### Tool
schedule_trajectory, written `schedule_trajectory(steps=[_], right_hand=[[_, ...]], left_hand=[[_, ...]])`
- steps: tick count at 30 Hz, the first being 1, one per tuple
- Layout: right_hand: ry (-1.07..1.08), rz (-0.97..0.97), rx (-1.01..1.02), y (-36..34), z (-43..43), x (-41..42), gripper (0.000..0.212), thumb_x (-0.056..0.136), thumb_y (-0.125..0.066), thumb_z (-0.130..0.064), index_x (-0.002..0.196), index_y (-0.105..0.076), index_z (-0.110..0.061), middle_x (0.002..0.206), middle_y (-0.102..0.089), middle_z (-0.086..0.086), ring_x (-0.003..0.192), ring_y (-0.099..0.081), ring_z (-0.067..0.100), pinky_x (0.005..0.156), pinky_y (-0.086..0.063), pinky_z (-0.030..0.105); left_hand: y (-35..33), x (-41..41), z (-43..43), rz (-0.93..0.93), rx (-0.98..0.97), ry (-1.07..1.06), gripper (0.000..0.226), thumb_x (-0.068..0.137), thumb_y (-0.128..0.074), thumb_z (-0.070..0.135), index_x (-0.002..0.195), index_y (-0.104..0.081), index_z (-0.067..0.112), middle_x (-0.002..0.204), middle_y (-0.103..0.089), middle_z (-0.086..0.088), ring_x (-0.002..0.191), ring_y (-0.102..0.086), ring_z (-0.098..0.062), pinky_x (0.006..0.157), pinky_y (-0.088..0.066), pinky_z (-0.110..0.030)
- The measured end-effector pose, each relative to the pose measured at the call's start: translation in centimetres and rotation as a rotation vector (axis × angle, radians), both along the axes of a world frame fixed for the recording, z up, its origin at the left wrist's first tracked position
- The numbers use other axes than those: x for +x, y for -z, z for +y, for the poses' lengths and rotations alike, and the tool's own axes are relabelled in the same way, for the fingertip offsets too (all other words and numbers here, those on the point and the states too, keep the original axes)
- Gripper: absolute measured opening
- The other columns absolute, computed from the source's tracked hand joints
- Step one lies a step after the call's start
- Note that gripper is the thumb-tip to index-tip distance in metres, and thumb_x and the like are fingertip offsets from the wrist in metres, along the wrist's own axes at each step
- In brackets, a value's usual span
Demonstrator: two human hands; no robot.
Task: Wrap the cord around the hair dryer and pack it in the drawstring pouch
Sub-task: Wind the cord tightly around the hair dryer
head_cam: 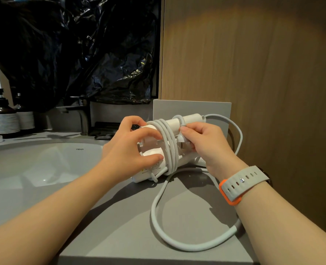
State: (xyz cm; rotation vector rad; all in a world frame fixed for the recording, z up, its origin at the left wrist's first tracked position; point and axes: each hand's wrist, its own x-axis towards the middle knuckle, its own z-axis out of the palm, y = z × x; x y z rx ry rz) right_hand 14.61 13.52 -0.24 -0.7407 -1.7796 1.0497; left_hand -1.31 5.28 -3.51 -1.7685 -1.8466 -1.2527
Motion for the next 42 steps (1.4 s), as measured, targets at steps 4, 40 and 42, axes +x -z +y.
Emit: schedule_trajectory(steps=[4,40,42], right_hand=[[-0.001,0.019,0.05,0.3,-0.2,-0.5,0.024,0.093,-0.054,-0.017,0.072,-0.06,-0.026,0.063,-0.052,-0.002,0.047,-0.052,0.001,0.045,-0.045,0.009],[0.002,0.019,0.013,0.7,-0.2,-0.7,0.011,0.083,-0.068,-0.019,0.087,-0.064,-0.009,0.076,-0.069,0.004,0.068,-0.067,0.016,0.068,-0.058,0.029],[-0.013,0.028,0.029,0.7,-0.2,-0.5,0.006,0.084,-0.066,-0.014,0.083,-0.064,-0.009,0.073,-0.068,0.003,0.063,-0.065,0.012,0.065,-0.058,0.026]], left_hand=[[-0.1,0.1,-0.1,0.021,-0.009,-0.01,0.035,0.06,-0.074,0.049,0.084,-0.05,0.056,0.106,-0.025,0.027,0.092,-0.045,-0.004,0.08,-0.051,-0.042],[1.0,1.0,0.6,0.041,0.092,0.071,0.04,0.069,-0.068,0.034,0.102,-0.053,0.049,0.121,-0.023,0.029,0.117,-0.027,-0.014,0.097,-0.022,-0.027],[0.9,1.0,0.8,0.026,0.116,0.068,0.04,0.066,-0.064,0.037,0.102,-0.052,0.05,0.119,-0.024,0.027,0.114,-0.028,-0.013,0.096,-0.024,-0.026]])
